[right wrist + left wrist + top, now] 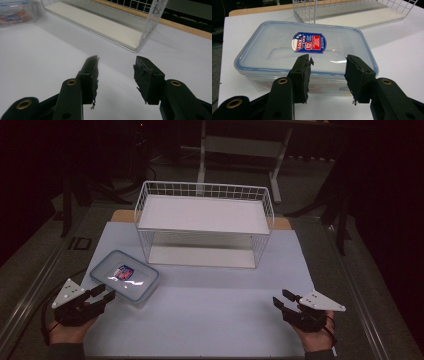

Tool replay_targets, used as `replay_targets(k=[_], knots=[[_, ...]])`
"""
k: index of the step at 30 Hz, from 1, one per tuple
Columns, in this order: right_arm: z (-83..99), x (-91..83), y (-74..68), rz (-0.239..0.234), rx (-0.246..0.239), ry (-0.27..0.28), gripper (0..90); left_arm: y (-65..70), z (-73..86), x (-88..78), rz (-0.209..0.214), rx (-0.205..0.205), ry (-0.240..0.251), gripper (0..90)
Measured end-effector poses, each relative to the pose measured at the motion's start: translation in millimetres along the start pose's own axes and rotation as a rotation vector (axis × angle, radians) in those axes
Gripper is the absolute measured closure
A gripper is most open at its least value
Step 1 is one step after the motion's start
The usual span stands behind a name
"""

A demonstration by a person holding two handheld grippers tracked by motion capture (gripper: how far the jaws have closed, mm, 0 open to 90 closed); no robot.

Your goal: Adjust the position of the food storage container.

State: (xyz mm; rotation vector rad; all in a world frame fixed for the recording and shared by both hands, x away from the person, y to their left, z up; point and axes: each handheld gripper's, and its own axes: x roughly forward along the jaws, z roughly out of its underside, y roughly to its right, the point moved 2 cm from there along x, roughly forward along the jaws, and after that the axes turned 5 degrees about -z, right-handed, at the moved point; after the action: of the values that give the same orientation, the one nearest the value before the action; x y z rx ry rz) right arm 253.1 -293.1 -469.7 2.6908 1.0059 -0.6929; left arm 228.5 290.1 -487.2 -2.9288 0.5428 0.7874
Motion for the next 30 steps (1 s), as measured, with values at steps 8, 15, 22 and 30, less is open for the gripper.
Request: replay_targets(k=[8,15,22,30], knots=[[5.2,-2.0,12.1,0.006,0.079,0.029,52.3,-1.3,-0.8,-1.3,0.037,-0.039,0.007,58.4],[6.0,6.0,7.2,0.012,0.059,-0.010,51.9,-2.1,-4.3,-4.6,0.030,-0.049,0.008,58.8],[7.7,7.3,8.4,0.019,0.065,-0.014,51.7,-5.4,-14.2,-6.5,0.002,-0.035,0.023,60.4],[8.8,9.9,7.4,0.026,0.071,-0.029,51.7,-23.9,-32.3,5.4,-0.032,-0.030,0.028,62.6]])
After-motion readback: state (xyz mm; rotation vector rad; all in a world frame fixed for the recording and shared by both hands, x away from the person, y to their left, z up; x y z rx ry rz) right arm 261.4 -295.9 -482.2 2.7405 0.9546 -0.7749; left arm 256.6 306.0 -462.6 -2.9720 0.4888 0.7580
